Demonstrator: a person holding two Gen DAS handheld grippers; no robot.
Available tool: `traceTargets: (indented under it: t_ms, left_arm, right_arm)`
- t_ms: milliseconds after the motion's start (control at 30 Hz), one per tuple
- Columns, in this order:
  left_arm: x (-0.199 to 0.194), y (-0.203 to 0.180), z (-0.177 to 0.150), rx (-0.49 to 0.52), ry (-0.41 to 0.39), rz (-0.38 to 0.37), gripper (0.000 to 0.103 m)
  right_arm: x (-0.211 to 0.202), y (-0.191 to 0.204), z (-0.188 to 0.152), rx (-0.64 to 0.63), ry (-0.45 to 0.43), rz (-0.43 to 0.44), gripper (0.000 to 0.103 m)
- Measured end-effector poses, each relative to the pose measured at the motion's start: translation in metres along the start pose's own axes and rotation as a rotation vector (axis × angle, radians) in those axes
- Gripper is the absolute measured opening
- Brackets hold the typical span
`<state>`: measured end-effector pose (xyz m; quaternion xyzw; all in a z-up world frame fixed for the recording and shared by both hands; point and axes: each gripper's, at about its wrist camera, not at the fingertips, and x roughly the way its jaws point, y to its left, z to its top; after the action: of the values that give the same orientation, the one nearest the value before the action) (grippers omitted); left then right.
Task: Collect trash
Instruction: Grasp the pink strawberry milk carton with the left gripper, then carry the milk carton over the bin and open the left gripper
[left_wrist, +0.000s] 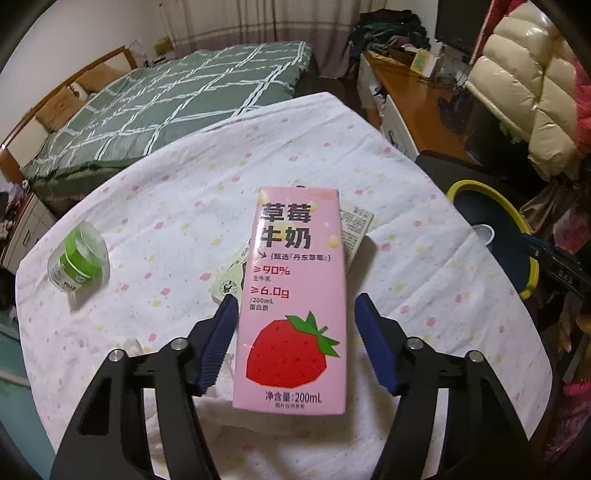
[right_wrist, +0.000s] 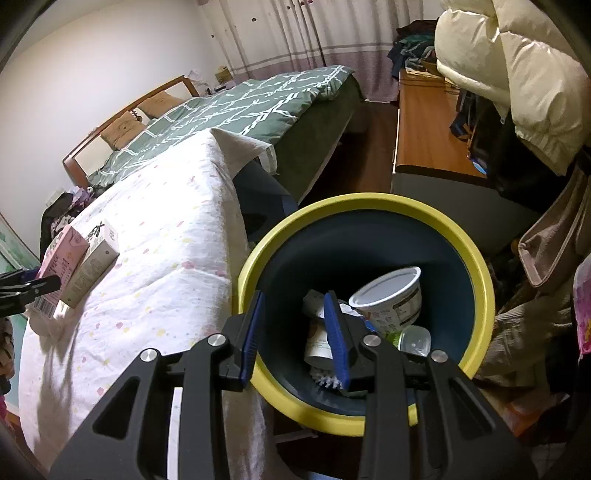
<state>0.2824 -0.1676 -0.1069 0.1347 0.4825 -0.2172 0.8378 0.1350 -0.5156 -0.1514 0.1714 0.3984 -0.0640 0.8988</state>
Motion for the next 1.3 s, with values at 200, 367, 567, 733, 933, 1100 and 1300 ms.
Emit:
traceTargets:
  t_ms: [200,367,567,733,933,1100,1300]
  left_arm:
    - [0.001,0.001,0.004,-0.017,-0.006,0.012,0.052]
    - [-0.004,-0.008,0.008,-0.002,-0.022,0.021,0.051]
    - [-0.027,-0.037,0.013,0.040,-0.078,-0.017,0.051]
    - [-0.039,-0.078,0.021,0.099,-0.105,-0.075,0.051]
    - [-0.038,-0.150,0.036,0.205,-0.116,-0.165,0.051]
    - [-0.017,-0.211,0.050,0.280,-0.091,-0.220,0.051]
    - [0.022,-0.267,0.065,0.326,-0.037,-0.249,0.051]
  right_arm:
    - [-0.001,-0.002,-0.002,0.003,0.002,0.003,0.032]
    - [-0.007,-0.002,-0.005,0.002,-0.004,0.016,0.032]
    - [-0.023,-0.008,-0.014,0.002,-0.026,0.012,0.032]
    - [-0.048,-0.018,-0.025,0.003,-0.058,-0.006,0.032]
    - [-0.078,-0.040,-0.039,0.029,-0.092,-0.036,0.032]
    - [-0.090,-0.061,-0.055,0.056,-0.084,-0.063,0.032]
    - [-0.095,-0.082,-0.064,0.099,-0.078,-0.069,0.032]
